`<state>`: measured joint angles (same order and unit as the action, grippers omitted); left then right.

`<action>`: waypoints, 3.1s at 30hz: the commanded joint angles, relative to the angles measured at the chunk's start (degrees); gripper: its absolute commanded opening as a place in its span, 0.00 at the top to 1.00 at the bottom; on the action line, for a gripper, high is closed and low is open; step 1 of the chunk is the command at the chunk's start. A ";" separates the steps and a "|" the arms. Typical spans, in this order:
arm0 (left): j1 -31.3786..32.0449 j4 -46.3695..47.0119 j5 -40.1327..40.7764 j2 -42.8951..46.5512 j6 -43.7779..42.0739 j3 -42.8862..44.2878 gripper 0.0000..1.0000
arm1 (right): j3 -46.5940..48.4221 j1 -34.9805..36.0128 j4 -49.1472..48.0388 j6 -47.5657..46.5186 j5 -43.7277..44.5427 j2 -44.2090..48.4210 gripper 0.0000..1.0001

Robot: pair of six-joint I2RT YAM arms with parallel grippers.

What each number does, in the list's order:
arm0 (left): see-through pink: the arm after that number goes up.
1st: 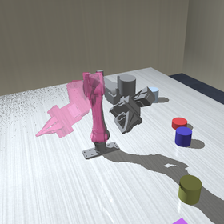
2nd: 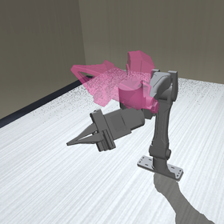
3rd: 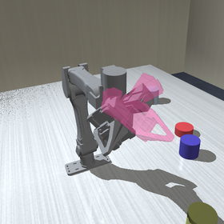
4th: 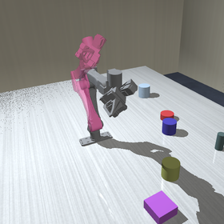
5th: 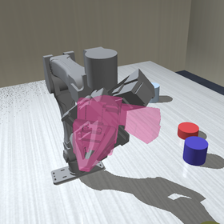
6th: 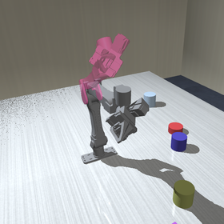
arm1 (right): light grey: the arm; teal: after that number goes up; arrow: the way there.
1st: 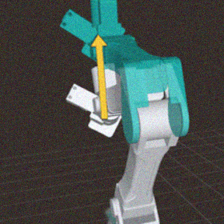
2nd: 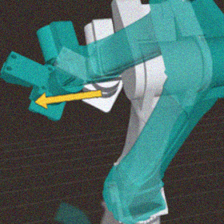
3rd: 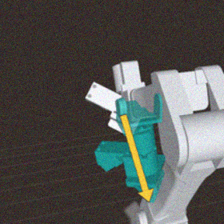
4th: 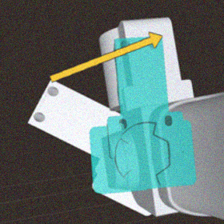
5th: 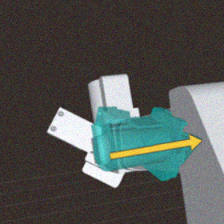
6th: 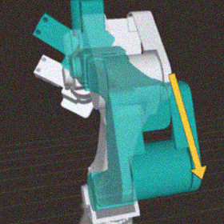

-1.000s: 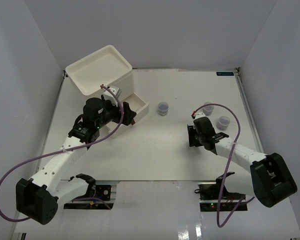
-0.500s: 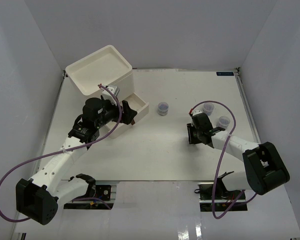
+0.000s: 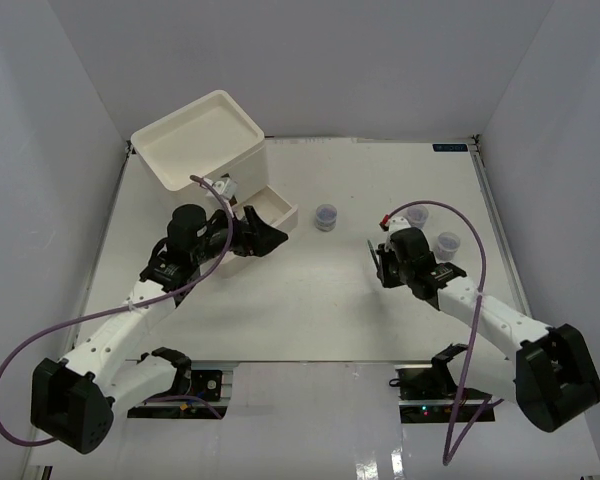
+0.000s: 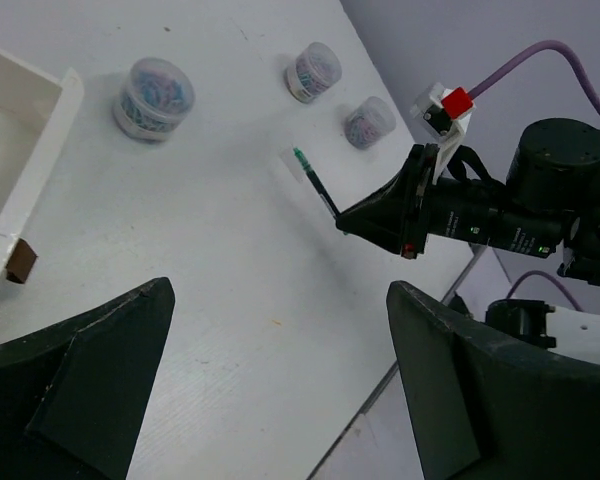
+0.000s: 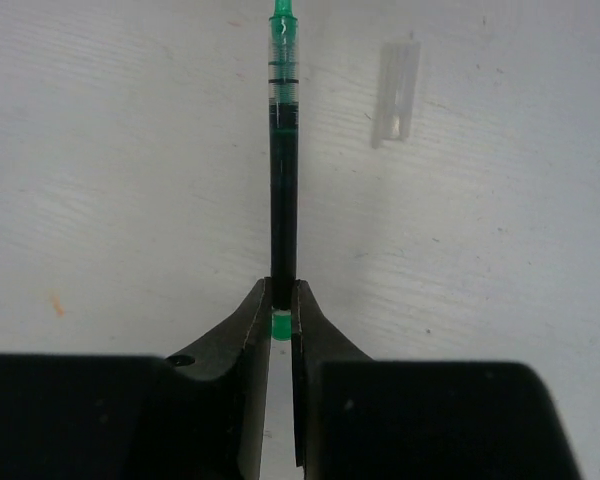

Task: Sort the stationery into containers
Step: Pick up the pen from the center of the board, then close the pen cap on the pen.

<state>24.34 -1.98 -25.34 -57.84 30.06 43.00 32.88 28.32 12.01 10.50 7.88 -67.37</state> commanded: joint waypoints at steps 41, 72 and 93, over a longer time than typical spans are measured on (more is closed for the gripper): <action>31.65 25.44 38.88 -18.53 10.10 6.30 0.65 | -2.65 19.85 -30.55 16.22 -1.38 22.02 0.92; 11.35 -3.37 11.56 -9.75 -21.70 14.38 0.94 | 7.09 1.49 -0.94 1.64 4.87 12.46 0.02; 10.64 -4.26 6.01 -4.47 -27.78 7.53 0.92 | 23.19 -9.42 6.62 -10.24 -5.07 -19.98 0.48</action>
<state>35.33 -6.07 -19.70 -63.90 3.31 50.39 52.90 19.18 18.17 2.24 4.43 -86.00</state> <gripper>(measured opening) 0.214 0.527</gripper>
